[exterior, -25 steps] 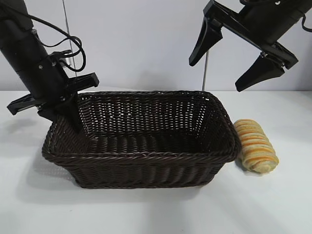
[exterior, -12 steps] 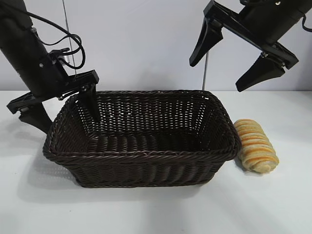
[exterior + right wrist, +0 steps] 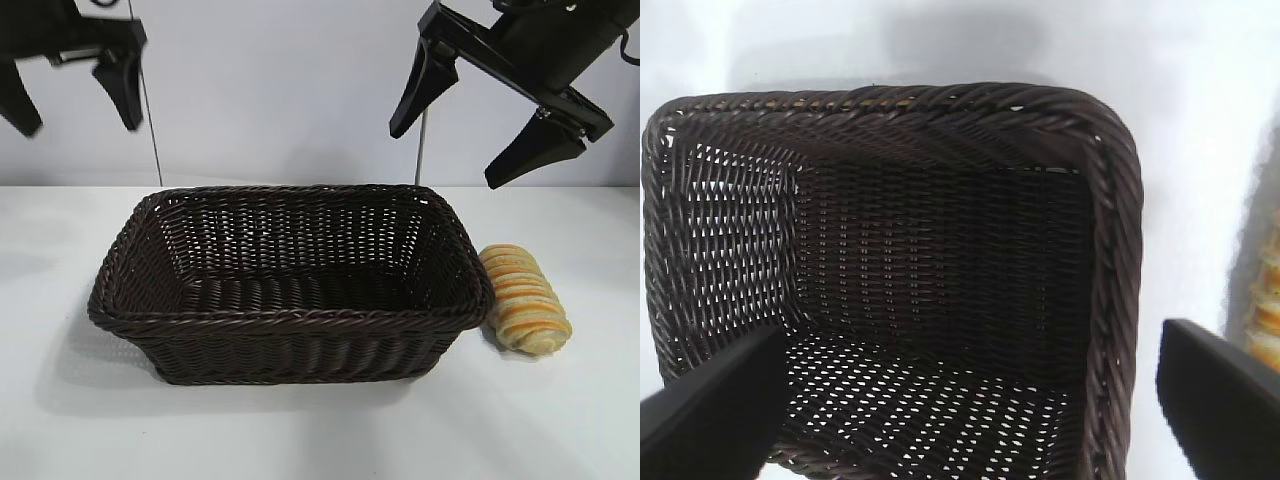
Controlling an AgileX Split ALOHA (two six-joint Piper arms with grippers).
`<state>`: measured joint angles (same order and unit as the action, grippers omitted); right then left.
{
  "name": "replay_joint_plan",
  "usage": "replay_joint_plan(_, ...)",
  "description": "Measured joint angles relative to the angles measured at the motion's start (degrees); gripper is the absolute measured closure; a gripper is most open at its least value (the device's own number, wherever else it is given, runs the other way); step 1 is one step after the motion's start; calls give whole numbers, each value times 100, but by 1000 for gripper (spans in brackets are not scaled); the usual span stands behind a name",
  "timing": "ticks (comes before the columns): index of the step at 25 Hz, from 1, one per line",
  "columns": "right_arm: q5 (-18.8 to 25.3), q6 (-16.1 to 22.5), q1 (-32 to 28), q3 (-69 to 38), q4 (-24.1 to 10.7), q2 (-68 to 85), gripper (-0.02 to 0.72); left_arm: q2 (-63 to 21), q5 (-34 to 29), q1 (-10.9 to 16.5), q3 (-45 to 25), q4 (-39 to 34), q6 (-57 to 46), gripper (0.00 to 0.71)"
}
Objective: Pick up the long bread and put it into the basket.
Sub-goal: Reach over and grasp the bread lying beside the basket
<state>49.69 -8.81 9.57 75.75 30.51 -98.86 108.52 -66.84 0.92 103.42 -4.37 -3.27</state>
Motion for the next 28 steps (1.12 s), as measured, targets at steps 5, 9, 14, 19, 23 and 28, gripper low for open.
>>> replay_joint_plan(5, 0, 0, 0, 0, -138, 0, 9, -136, -236, 921, -27, 23, 366, 16)
replay_joint_plan(9, 0, 0, 0, 0, -270, 0, 9, -639, -279, 1253, -60, 261, 531, 16)
replay_joint_plan(14, 0, 0, 0, 0, -344, 0, 9, -1698, -384, 1255, -60, 904, 948, 16)
replay_joint_plan(19, 0, 0, 0, 0, -366, 0, 9, -3167, -507, 1232, -60, 1353, 1102, 16)
replay_joint_plan(23, 0, 0, 0, 0, -368, 0, 9, -4518, -537, 904, -198, 1507, 1139, 16)
replay_joint_plan(28, 0, 0, 0, 0, -368, 0, 9, -6304, -505, 470, -1214, 1551, 1146, 17)
